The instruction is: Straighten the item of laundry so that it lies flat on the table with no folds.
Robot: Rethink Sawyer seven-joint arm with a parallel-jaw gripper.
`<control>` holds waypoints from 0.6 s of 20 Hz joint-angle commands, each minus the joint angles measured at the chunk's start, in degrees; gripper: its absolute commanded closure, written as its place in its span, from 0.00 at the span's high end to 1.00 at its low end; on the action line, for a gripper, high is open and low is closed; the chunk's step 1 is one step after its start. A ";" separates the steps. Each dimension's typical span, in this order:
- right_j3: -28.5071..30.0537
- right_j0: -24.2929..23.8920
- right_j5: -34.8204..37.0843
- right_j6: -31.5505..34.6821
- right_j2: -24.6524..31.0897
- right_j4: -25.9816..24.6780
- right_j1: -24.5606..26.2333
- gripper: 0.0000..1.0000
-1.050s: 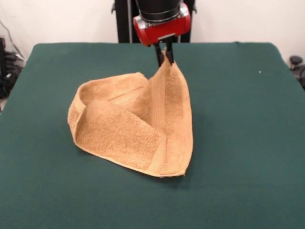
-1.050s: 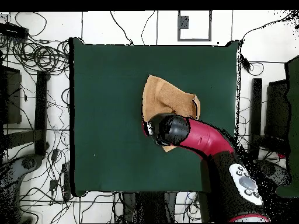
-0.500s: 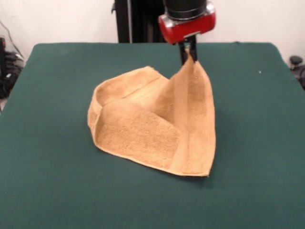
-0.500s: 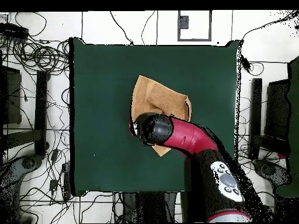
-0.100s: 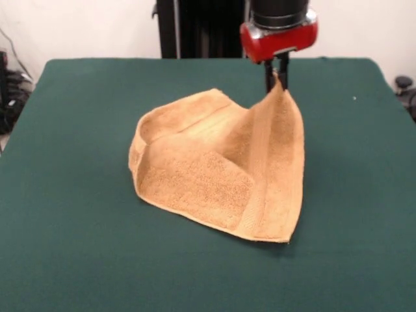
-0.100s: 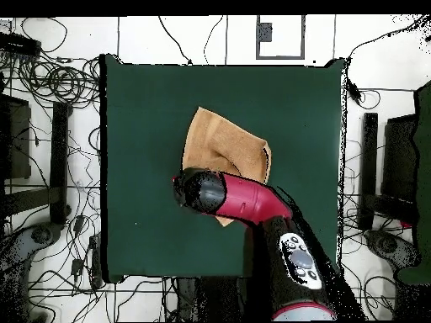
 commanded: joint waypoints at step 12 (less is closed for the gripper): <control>-4.72 13.23 10.94 26.00 -8.79 4.91 4.02 0.00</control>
